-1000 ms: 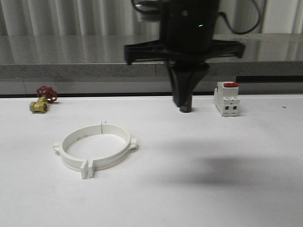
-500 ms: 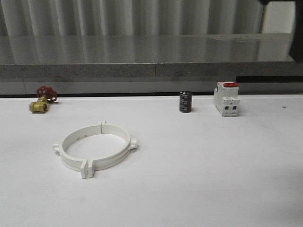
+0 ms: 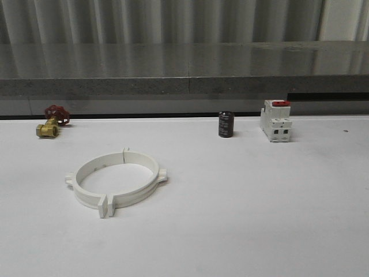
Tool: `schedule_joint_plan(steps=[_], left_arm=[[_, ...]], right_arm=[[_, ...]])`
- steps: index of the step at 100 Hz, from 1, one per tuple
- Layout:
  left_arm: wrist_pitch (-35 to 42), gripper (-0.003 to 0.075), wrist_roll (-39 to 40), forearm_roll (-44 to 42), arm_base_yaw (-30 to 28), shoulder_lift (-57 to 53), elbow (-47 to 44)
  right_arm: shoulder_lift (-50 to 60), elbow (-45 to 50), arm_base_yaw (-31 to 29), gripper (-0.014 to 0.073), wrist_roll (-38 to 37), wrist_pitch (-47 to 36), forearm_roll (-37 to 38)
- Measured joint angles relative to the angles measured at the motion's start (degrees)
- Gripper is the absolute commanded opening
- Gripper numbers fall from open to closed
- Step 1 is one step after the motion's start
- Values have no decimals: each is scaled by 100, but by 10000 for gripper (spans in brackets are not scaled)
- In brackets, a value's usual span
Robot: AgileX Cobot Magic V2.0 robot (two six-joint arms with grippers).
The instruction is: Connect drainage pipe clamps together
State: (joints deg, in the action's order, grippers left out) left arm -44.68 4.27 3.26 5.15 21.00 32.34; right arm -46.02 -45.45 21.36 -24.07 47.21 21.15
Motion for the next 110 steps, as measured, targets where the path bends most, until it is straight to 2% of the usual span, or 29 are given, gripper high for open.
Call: schedule_joint_plan(steps=[14,37,46,55,81,96,110], left_arm=[[0,-21,0,0,0,0,0],[0,-21,0,0,0,0,0],[0,-21,0,0,0,0,0],[0,-21,0,0,0,0,0],[0,-21,0,0,0,0,0],[0,-21,0,0,0,0,0],[0,-21,0,0,0,0,0]], right_arm=[[636,452,0,-66,0,-470,123],[1873,1276,-21,-66,-161,-592,276],[2188,1626,-225,-66,-91,-751,237],[2420,1983,-609,-66,309,-1239,-92],[3066,3320,-2054,-66,2097,-3300,-1854],[3588,3973,-2398,-66,2313,-4100,-2057],[4158,4491,-2447,-66,2313,-4410,-2073]])
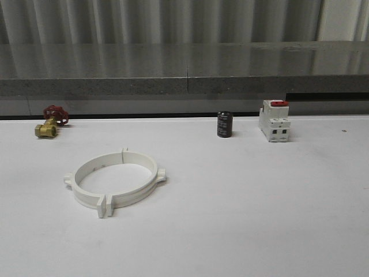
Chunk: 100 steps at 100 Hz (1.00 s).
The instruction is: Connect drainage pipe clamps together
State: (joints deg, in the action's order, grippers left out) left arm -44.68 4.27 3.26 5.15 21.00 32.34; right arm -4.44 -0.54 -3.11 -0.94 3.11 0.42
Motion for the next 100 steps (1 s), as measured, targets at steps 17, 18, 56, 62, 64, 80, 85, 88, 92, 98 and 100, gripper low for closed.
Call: schedule_joint_plan(steps=[17,18,56,62,64,80,85,88,92,98,100], left_arm=[[0,-21,0,0,0,-10,0],[0,-21,0,0,0,-10,0],[0,-21,0,0,0,-10,0],[0,-21,0,0,0,-10,0],[0,-21,0,0,0,-10,0],[0,-21,0,0,0,-10,0],[0,-21,0,0,0,-10,0],[0,-21,0,0,0,-10,0],[0,-21,0,0,0,-10,0],[0,-21,0,0,0,-10,0],[0,-21,0,0,0,-10,0]], right_arm=[[487,208,0,-66,-33,60,-4],[484,208,0,-66,-33,64,-4],[499,208,0,-66,-59,132,-42],[499,208,0,-66,-59,132,-42],[499,208,0,-66,-59,132,-42],[499,208,0,-66,-59,132,-42],[499,208,0,-66,-59,132,-42],[499,208,0,-66,-59,132,-42],[499,208,0,-66,-59,132,-42],[499,208,0,-66,-59,132,-42],[499,208,0,-66,-59,132,-42]])
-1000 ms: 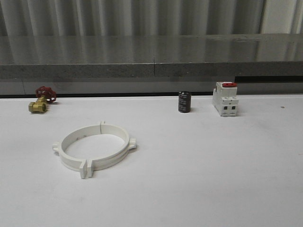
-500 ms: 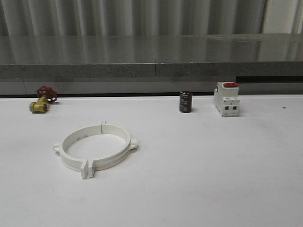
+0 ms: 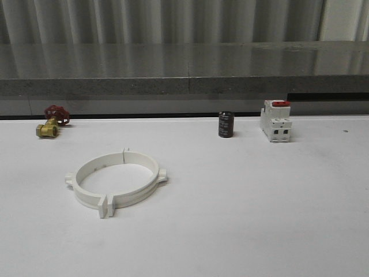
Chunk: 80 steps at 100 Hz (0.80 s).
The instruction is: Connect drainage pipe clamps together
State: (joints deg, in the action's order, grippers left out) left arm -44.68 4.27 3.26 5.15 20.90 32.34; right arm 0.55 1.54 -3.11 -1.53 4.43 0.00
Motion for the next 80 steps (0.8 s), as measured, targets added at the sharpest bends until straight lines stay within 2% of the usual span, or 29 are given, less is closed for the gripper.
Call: schedule_joint_plan(steps=[33,59,80], left_arm=[[139,-21,0,-103,0,0,-74],[2030,-21,-502,-132,-25,-570,-1066],[2494,-21,-571,-220,-112,-1301,-2153]], right_arm=[[0,0,0,-66,10,0,0],[0,0,0,-66,10,0,0],[0,0,0,-66,10,0,0]])
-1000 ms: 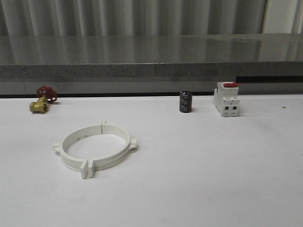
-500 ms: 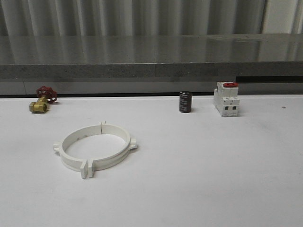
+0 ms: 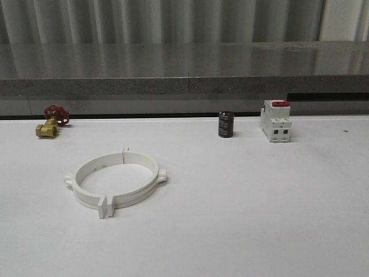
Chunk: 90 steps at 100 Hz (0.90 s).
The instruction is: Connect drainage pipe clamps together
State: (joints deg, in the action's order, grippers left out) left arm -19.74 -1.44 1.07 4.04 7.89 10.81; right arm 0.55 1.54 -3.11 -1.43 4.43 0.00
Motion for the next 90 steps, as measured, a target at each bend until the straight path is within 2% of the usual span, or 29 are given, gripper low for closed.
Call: schedule_joint_plan(steps=[19,90], left_arm=[[824,-21,-14,-22,0,-763,-1076],[893,-21,-18,-22,0,-817,-1088]], right_arm=[[0,0,0,-66,-12,4,0],[13,0,0,-66,-12,15,0]])
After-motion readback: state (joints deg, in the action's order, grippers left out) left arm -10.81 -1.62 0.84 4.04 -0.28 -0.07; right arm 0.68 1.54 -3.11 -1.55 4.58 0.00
